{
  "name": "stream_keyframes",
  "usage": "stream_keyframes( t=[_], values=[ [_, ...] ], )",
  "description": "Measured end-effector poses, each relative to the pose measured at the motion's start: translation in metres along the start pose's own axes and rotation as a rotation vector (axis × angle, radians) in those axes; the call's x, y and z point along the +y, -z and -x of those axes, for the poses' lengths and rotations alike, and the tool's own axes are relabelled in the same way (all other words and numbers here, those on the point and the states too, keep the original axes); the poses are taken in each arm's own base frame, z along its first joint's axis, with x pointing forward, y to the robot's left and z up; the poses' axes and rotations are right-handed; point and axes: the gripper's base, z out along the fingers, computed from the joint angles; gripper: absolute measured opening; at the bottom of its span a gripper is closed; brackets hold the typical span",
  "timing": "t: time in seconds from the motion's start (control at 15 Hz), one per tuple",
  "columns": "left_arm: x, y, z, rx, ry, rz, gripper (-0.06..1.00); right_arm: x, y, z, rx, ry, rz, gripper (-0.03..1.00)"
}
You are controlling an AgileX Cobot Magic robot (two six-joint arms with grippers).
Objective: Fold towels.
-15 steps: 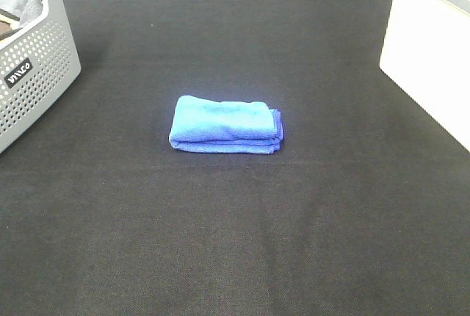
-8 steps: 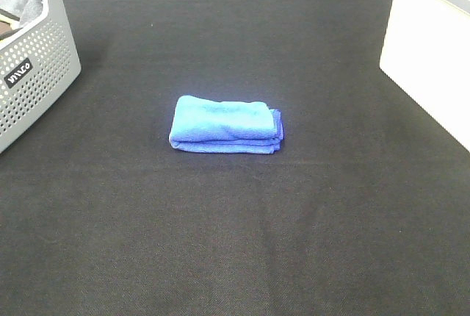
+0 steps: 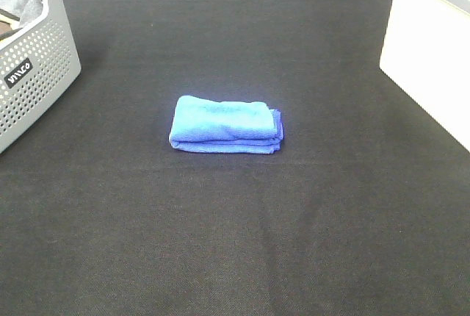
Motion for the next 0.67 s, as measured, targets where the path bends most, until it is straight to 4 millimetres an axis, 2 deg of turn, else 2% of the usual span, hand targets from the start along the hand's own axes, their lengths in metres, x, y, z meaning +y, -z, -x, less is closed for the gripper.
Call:
stream_keyframes(
  t=[0.67],
  values=[
    [-0.0001, 0.0003, -0.0001, -0.002, 0.000, 0.000, 0.76, 0.0001, 0.0000, 0.0000, 0.000, 0.000, 0.001, 0.92]
  ],
)
